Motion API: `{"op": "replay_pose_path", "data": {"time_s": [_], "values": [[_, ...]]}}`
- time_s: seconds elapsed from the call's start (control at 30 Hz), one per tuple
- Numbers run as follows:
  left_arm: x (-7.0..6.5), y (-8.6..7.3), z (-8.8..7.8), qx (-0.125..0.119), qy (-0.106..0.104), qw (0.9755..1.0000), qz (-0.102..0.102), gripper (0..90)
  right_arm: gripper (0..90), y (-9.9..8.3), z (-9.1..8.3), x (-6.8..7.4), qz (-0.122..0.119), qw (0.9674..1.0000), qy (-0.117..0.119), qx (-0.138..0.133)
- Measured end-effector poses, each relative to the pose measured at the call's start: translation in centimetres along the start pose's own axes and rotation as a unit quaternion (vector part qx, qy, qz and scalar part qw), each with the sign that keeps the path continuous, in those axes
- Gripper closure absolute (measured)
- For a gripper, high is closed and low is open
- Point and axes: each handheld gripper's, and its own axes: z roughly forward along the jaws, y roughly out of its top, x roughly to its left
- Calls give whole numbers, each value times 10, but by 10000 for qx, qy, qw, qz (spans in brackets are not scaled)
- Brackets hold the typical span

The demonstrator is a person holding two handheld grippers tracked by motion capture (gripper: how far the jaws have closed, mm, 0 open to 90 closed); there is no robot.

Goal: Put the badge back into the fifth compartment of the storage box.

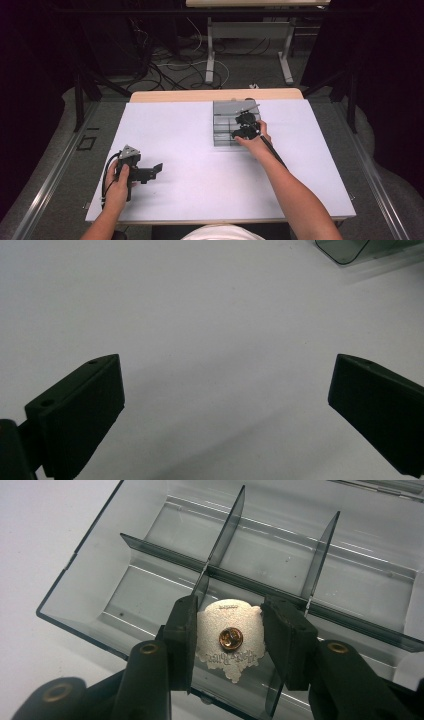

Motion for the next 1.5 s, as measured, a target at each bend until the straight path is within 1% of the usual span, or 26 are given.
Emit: {"op": "replay_pose_path", "data": {"time_s": [0.1,0.13,0.17,0.2,0.23,0.27,0.33,0.37,0.43,0.47,0.5,0.53,0.57,0.6,0.67,0.7,0.77,0.83,0.93,1.03,1.07,1.1,1.3,1.33,1.47,1.5], "values": [[0,0,0,1,0,10000,3,18,576,0,0,0,3,10000,20,3],[0,0,0,6,2,10000,6,18,574,0,-1,0,44,10000,14,5],[0,0,0,28,-6,10000,11,18,571,0,-1,-1,30,10000,21,-17],[0,0,0,32,-10,10000,16,18,569,0,-2,0,79,9999,65,-12],[0,0,0,28,-7,10000,16,18,567,1,-3,-1,48,9999,109,-29],[0,0,0,12,-4,10000,11,18,566,0,-3,-2,-18,9999,82,-73],[0,0,0,-7,1,10000,5,18,560,0,-5,-2,28,9999,79,-84],[0,0,0,-11,7,10000,3,18,555,1,-6,-3,46,9999,119,-99],[0,0,0,-11,9,10000,2,18,541,1,-8,-4,26,9998,137,-114],[0,0,0,-46,30,10000,-6,18,535,1,-9,-2,110,9997,145,-131],[1,0,0,0,7,10000,6,18,531,1,-10,-3,46,9997,185,-173],[0,0,1,-75,49,10000,2,18,522,1,-11,-3,43,9996,194,-177],[1,1,0,45,-5,10000,8,18,512,1,-12,-3,30,9997,193,-155],[0,1,0,6,3,10000,-21,18,507,1,-13,-2,33,9997,200,-141],[0,0,0,6,4,10000,-23,18,486,0,-14,-1,19,9995,237,-183],[0,0,0,38,9,10000,9,18,475,-1,-15,-1,-47,9997,200,-165],[0,0,0,39,2,10000,5,18,442,-1,-17,-1,-62,9994,249,-219],[0,0,0,38,6,10000,1,18,412,-3,-19,-1,-136,9993,258,-246],[0,0,0,35,6,10000,14,18,368,-4,-23,0,-210,9991,227,-304],[0,0,-1,40,-2,10000,20,18,286,-6,-27,-1,-434,9979,219,-431],[0,0,-1,46,0,10000,13,18,282,-6,-28,-1,-464,9978,233,-420],[0,0,-1,44,-6,10000,15,18,281,-6,-30,-1,-438,9977,305,-423],[-1,0,-1,45,-7,10000,18,18,232,-8,-38,-1,-509,9972,326,-437],[-1,0,0,7,7,10000,11,18,225,-8,-39,-1,-523,9971,368,-422],[-1,0,-1,30,-2,10000,15,18,198,-11,-43,0,-626,9963,285,-510],[-1,0,-1,42,-7,10000,18,18,189,-12,-44,-1,-688,9961,274,-488]]}}
